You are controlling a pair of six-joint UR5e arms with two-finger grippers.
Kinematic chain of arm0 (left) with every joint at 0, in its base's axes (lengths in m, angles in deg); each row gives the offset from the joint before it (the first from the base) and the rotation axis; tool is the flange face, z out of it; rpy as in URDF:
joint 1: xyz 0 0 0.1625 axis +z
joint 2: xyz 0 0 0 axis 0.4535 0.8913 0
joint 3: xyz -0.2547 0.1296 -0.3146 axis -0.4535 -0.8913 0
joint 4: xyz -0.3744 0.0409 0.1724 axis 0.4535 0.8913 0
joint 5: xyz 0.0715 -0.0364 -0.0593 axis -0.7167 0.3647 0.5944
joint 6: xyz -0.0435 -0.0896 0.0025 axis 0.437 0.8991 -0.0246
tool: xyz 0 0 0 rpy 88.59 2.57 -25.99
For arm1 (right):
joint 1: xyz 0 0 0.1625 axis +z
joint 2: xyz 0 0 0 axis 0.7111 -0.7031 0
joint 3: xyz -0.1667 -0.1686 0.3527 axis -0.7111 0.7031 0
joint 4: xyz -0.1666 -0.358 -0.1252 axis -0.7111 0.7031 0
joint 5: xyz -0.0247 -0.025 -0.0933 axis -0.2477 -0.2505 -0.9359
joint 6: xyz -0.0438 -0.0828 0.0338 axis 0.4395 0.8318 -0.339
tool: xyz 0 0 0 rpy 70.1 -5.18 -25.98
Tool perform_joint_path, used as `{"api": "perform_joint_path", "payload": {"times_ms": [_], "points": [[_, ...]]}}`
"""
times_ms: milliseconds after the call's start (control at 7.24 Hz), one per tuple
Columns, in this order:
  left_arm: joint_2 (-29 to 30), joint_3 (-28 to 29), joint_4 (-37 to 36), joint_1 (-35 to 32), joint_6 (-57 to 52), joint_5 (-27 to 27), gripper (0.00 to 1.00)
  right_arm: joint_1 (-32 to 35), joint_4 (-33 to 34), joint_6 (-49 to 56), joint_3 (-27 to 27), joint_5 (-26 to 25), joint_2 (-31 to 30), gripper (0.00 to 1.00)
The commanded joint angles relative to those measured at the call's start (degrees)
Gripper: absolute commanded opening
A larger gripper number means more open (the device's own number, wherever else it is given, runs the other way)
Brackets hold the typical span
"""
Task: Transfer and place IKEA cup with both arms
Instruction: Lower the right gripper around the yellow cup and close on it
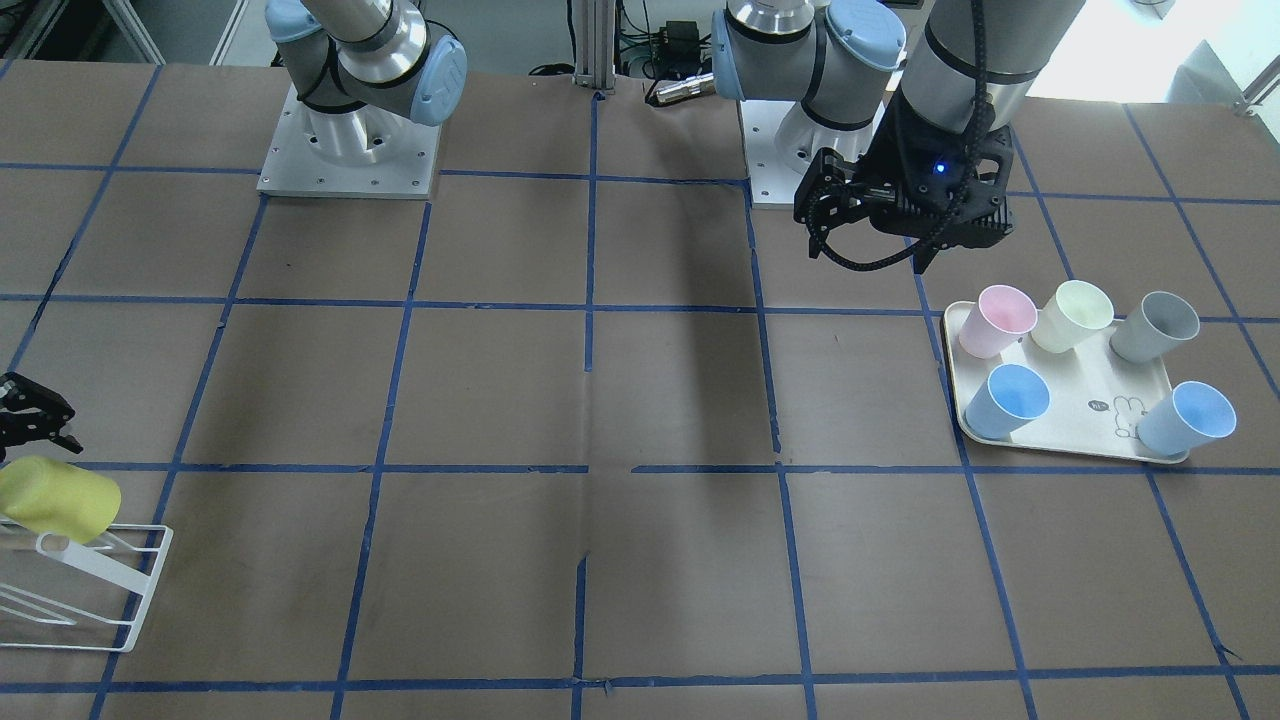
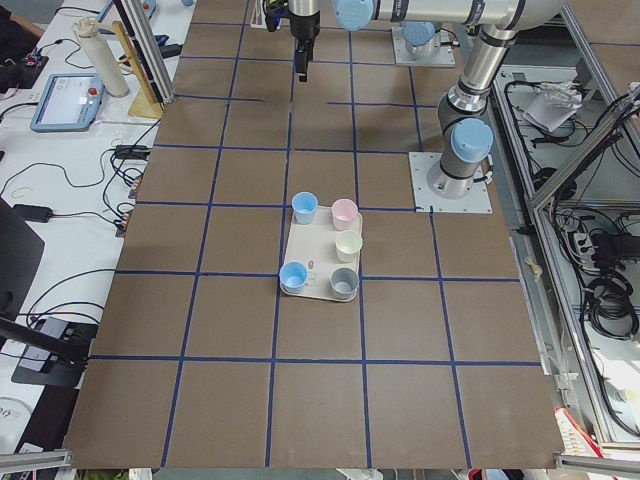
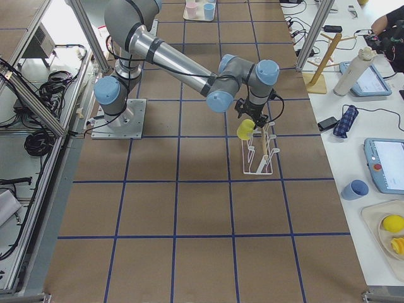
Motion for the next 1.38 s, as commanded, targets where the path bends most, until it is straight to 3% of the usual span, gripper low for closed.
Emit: {"api": "perform_joint_path", "payload": {"times_ms": [0,414,553,691,967,1243], "points": [[0.0,0.0,0.0,0.0,0.0,0.0,1.0,0.0,0.3,0.0,-0.1,-0.5,0.5,0.91],[0.0,0.0,0.0,0.0,0.0,0.1,1.0,0.0,0.6,-0.1,-0.1,-0.5,1.4,0.9],[0.0,0.0,0.0,0.0,0.0,0.1,1.0,0.0,0.6,-0.8,-0.1,-0.5,1.4,0.84],[0.0,0.0,0.0,0.0,0.0,0.1,1.0,0.0,0.7,-1.0,-0.1,-0.5,1.3,0.74],[0.0,0.0,0.0,0.0,0.0,0.1,1.0,0.0,0.7,-1.2,-0.1,-0.6,1.2,0.45],[0.0,0.1,-0.1,0.0,0.0,0.2,1.0,0.0,0.4,-1.3,0.4,-2.9,0.7,0.35]]}}
